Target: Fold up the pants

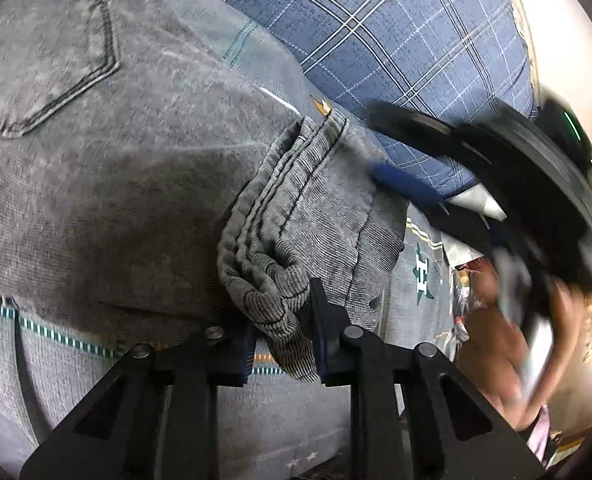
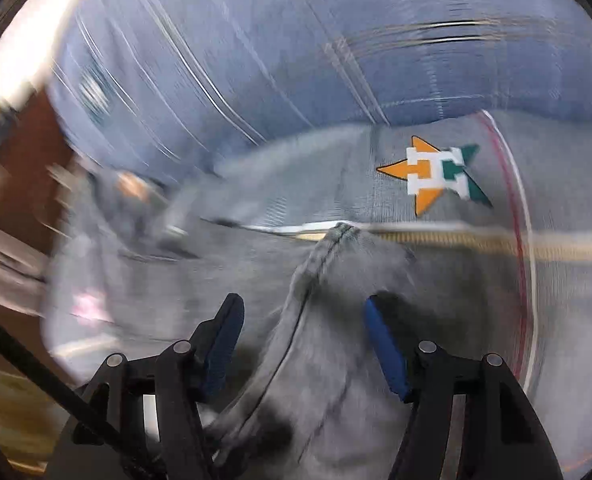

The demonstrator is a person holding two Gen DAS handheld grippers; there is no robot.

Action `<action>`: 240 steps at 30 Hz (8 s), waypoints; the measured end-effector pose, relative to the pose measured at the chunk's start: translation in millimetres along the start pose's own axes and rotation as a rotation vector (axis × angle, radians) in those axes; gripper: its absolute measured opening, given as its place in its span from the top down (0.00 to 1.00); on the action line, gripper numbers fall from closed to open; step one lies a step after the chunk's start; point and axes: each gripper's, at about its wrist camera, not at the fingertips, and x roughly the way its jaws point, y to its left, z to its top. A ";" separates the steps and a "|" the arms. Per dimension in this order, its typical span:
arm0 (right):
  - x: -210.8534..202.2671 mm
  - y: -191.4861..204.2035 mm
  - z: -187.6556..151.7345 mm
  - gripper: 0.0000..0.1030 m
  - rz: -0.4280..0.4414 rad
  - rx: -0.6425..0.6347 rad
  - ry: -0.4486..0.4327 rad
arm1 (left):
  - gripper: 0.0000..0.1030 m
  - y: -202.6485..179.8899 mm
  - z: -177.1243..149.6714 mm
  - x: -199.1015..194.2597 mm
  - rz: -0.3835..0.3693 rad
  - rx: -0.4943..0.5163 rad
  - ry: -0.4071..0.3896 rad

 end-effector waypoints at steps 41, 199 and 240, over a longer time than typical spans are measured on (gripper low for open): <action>-8.1 -56.6 -94.3 0.47 0.252 0.165 -0.109 | 0.86 60.1 -1.5 -63.3 0.190 -0.094 -0.172; -75.0 -117.8 -73.0 0.42 0.090 0.161 -0.131 | 0.19 47.5 71.2 -35.6 0.162 0.167 -0.084; -25.4 -122.0 -13.3 0.74 0.182 0.151 -0.097 | 0.74 53.4 134.5 2.3 -0.061 0.050 0.031</action>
